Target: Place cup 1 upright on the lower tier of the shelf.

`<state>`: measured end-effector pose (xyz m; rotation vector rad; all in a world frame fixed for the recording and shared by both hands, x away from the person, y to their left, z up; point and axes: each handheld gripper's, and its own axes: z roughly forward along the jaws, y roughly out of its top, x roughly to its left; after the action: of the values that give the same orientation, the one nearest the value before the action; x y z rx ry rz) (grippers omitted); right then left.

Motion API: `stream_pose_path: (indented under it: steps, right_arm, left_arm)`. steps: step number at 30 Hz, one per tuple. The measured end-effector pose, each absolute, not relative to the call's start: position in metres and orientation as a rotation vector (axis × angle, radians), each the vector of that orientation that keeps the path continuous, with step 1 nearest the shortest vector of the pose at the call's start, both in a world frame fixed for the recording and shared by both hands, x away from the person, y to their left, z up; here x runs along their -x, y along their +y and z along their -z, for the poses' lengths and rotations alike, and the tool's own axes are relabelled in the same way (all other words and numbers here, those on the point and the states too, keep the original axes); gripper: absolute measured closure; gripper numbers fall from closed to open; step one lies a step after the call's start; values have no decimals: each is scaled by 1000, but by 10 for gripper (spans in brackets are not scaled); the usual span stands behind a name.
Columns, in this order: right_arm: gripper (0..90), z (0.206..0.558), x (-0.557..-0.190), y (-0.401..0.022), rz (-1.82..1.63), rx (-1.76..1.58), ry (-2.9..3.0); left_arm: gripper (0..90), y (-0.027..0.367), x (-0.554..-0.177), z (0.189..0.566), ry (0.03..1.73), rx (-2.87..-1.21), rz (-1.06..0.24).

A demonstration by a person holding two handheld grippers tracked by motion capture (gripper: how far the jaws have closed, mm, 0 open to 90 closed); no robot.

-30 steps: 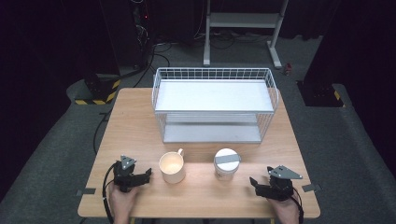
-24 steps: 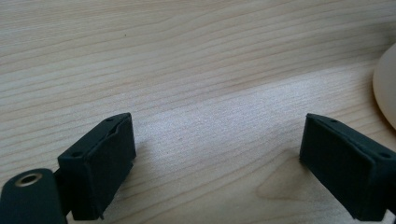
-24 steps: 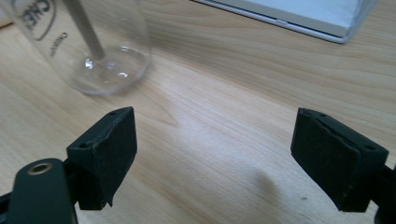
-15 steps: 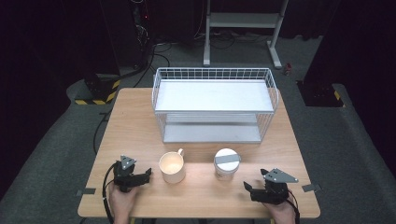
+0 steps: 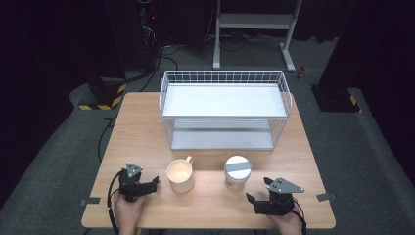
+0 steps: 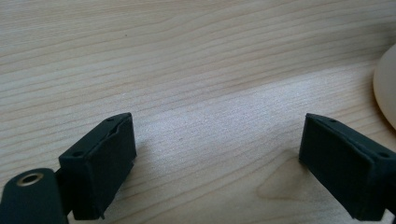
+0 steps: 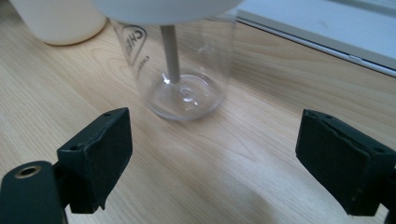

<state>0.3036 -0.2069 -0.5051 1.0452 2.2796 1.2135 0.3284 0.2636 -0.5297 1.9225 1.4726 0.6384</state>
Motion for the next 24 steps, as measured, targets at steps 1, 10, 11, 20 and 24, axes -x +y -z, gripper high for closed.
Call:
stream_pose_path:
  steps: [1, 10, 11, 20, 24]
  right_arm:
    - [102, 505, -304, -205, -1221, -1036, 2280]
    - [88, 502, -311, -185, -1247, -998, 2294]
    - [88, 502, -311, -185, -1247, -998, 2294]
    - [88, 503, -319, -172, -1241, -981, 2315]
    - [88, 503, -321, -168, -1240, -982, 2315]
  left_arm:
    - [112, 264, -328, 530, 1472, -1923, -639]
    - [112, 264, -328, 530, 1472, -1923, -639]
    - [112, 264, -328, 530, 1472, -1923, -639]
    - [113, 264, -328, 530, 1473, -1922, -638]
    - [113, 264, -328, 530, 1473, -1922, -638]
